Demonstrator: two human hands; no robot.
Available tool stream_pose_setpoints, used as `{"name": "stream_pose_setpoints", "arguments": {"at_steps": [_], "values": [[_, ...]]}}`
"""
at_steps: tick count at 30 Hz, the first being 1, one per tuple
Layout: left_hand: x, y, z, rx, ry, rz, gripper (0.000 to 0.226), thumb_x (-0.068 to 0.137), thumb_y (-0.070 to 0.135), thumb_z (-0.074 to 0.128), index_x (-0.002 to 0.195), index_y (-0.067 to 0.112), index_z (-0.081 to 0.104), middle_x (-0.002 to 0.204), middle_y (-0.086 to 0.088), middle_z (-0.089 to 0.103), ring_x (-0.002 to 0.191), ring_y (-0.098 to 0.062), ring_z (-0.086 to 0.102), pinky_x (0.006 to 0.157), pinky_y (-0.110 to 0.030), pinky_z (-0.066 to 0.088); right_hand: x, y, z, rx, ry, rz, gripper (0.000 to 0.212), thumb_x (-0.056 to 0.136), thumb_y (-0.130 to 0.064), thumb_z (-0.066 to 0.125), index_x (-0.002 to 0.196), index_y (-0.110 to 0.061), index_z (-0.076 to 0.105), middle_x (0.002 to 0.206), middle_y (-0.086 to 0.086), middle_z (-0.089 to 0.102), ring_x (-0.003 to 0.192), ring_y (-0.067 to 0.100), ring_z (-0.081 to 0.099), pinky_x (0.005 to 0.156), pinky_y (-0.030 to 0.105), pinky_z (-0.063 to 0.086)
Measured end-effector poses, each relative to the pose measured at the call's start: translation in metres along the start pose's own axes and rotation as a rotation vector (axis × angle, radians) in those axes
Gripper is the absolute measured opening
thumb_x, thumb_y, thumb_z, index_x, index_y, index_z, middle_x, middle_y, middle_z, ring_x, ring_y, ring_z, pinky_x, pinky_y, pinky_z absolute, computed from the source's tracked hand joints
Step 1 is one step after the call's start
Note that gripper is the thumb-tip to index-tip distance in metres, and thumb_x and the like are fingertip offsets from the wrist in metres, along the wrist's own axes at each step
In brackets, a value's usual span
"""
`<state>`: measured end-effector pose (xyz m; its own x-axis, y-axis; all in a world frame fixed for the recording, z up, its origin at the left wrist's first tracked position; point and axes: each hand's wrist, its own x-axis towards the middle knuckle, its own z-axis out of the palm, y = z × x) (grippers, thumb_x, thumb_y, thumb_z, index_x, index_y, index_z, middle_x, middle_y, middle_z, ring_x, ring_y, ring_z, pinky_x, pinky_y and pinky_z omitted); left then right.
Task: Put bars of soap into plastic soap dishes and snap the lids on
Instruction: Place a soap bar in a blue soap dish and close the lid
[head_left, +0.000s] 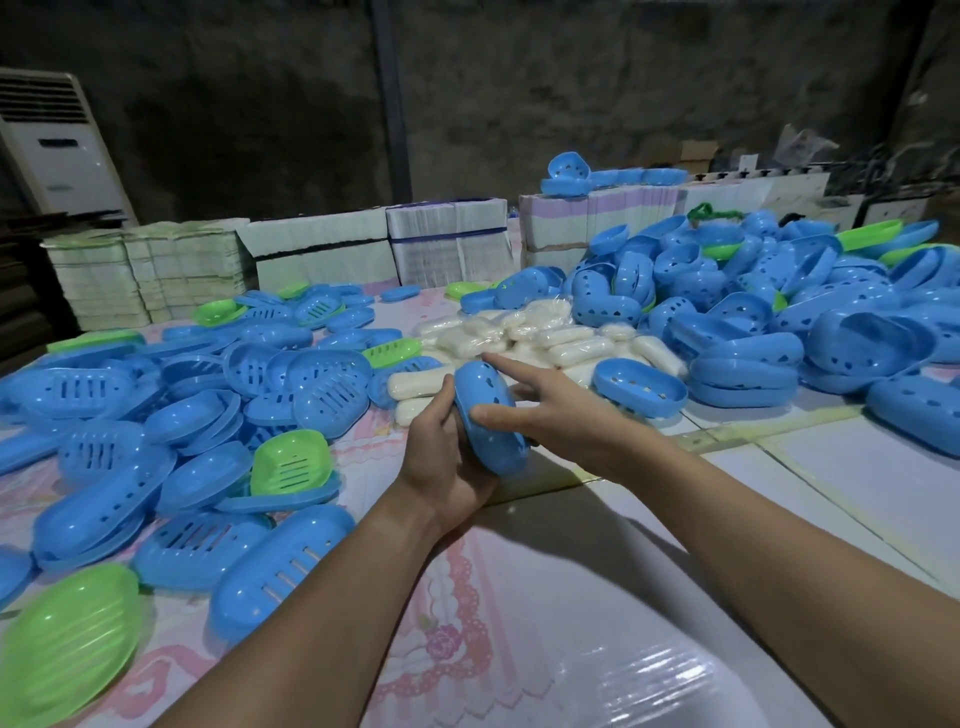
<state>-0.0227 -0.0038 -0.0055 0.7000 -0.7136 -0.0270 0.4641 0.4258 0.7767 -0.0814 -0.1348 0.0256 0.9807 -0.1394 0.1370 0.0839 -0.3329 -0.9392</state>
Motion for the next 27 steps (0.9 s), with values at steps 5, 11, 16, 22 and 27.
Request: {"name": "stream_pose_setpoints", "arguments": {"at_steps": [5,11,16,22,27], "values": [[-0.001,-0.003,0.003,0.07,-0.031,-0.031,0.055,0.104,0.05,0.036,0.138,0.013,0.059,0.111,-0.016,0.069,0.104,-0.032,0.066,0.096,-0.049,0.051,-0.012,0.008,0.003,-0.018,0.062,-0.021,0.078,0.083,-0.034,0.075,0.15,-0.033,0.034,0.143,-0.003,0.048,0.126,0.009,0.049,0.094,0.031,0.053],[-0.003,-0.005,0.007,0.089,0.01,-0.035,0.055,0.104,0.054,0.035,0.145,0.022,0.053,0.143,-0.012,0.058,0.124,-0.036,0.061,0.102,-0.047,0.048,-0.029,0.008,-0.011,-0.309,0.268,0.007,0.076,0.068,-0.044,0.081,0.136,-0.045,0.047,0.12,-0.005,0.059,0.101,0.009,0.059,0.07,0.02,0.05],[0.004,-0.005,0.0,0.027,0.074,-0.02,0.052,0.101,0.054,0.043,0.141,0.023,0.054,0.148,-0.014,0.051,0.138,-0.045,0.044,0.113,-0.05,0.037,-0.063,0.0,-0.068,-0.742,0.402,0.093,0.069,0.063,-0.054,0.072,0.124,-0.037,0.045,0.098,-0.008,0.059,0.089,0.016,0.055,0.073,0.034,0.046],[0.01,-0.009,-0.009,0.037,0.057,0.005,0.052,0.099,0.057,0.047,0.132,0.02,0.062,0.131,-0.015,0.066,0.123,-0.043,0.06,0.1,-0.052,0.048,-0.115,0.023,-0.147,-1.127,0.433,0.445,0.061,0.067,-0.065,0.067,0.117,-0.031,0.055,0.106,-0.002,0.056,0.094,0.021,0.053,0.071,0.033,0.042],[0.01,-0.01,-0.009,0.047,0.028,0.016,0.054,0.099,0.058,0.046,0.132,0.019,0.062,0.125,-0.014,0.071,0.119,-0.041,0.064,0.096,-0.053,0.049,-0.134,0.036,-0.201,-1.197,0.54,0.569,0.049,0.073,-0.058,0.069,0.109,-0.024,0.061,0.114,0.01,0.059,0.102,0.03,0.054,0.08,0.037,0.047]]}}
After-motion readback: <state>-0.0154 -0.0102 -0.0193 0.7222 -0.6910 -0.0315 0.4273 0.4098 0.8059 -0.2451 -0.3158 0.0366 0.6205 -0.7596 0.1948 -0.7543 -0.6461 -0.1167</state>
